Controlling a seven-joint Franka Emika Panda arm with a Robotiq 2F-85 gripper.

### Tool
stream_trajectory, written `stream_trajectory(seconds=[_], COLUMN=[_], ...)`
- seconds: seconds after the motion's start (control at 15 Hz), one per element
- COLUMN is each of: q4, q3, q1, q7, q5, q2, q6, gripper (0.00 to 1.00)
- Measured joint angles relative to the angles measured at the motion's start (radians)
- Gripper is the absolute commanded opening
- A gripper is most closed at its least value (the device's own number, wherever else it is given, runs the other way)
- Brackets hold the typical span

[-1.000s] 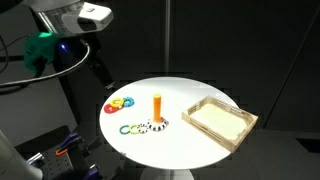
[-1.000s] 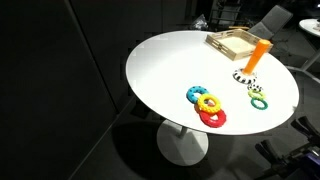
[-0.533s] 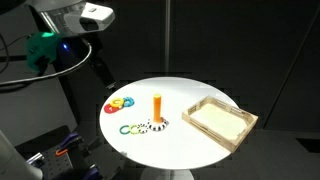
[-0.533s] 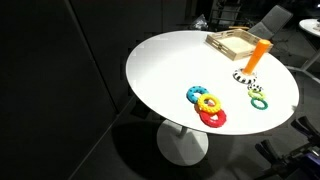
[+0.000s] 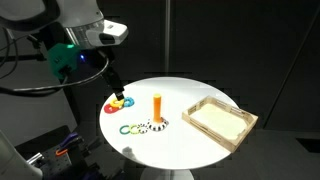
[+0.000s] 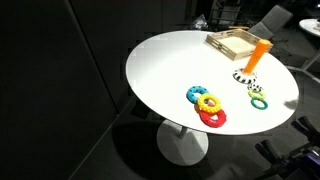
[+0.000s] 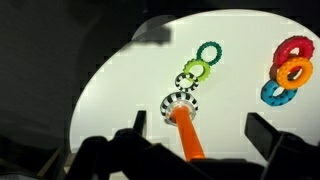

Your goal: Pick up the black and white ring and put it on the ring holder

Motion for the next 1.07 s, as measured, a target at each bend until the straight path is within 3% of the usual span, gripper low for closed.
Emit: stream_trajectory(seconds=[0.67, 1.07], q4=[0.027, 0.027], q3=[0.059, 0.061], q1=[0.011, 0.011], q7=[0.043, 0.043], q5=[0.005, 0.005], q2=[0.257, 0.268], q6=[0.113, 0.114], gripper=[1.0, 1.0])
